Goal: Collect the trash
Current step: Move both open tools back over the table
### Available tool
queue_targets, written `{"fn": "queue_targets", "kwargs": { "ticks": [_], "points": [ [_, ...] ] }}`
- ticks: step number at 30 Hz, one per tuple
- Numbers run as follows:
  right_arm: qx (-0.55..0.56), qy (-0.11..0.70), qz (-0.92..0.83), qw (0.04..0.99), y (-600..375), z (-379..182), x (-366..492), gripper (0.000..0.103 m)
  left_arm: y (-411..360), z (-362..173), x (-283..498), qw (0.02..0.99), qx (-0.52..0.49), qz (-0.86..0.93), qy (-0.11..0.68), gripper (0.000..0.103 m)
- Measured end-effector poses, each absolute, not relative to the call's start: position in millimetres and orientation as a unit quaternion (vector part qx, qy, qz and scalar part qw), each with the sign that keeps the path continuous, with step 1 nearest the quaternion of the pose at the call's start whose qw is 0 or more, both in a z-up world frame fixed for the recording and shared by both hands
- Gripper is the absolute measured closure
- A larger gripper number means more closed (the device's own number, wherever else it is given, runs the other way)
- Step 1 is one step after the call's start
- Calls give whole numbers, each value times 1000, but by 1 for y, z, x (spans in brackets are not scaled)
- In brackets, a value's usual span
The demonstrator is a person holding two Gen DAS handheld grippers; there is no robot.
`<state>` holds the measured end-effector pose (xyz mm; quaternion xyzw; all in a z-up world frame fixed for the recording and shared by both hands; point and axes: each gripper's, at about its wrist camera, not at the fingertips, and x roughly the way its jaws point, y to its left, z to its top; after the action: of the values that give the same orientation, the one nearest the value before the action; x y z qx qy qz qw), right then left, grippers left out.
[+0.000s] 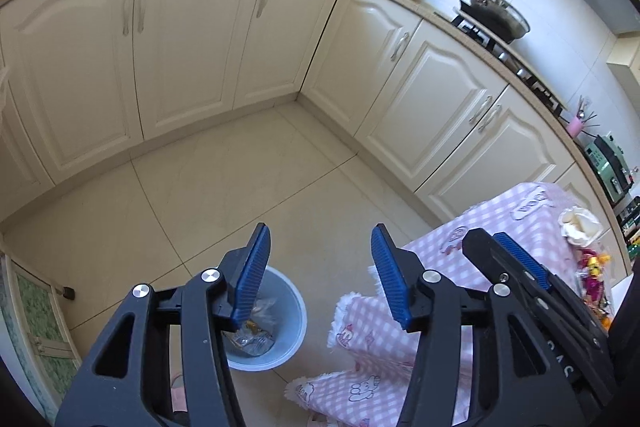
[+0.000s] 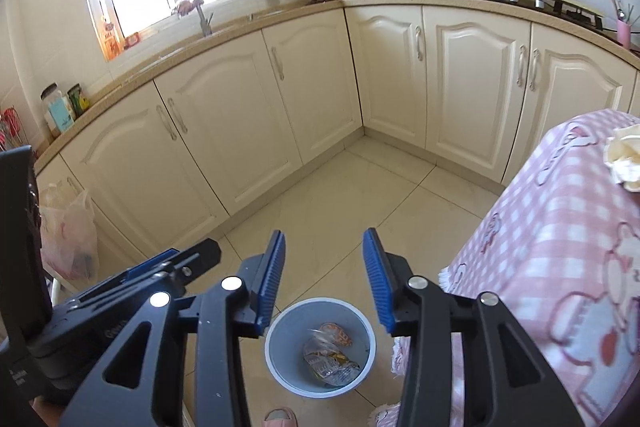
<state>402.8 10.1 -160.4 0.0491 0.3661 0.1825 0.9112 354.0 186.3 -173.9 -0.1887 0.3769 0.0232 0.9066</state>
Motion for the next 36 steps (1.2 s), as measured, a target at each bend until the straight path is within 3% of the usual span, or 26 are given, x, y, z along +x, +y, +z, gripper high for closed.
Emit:
{"fn": "queue_targets", "kwargs": {
  "ticks": [8,18,27,36],
  "points": [
    [66,334,169,925,-25,-120,369,59,154,-124,324,925,-164,3,344,47],
    [76,283,83,952,-136,-78,305,52,68,-86,286,937,-116,-78,321,44],
    [98,331,-9,938,-225,-110,274,51,-12,-99,271,923,-63,-140,352,44],
    [109,401,1,910,-243,-144,301,51,-39,-111,276,915,-27,-149,375,43]
  ]
}}
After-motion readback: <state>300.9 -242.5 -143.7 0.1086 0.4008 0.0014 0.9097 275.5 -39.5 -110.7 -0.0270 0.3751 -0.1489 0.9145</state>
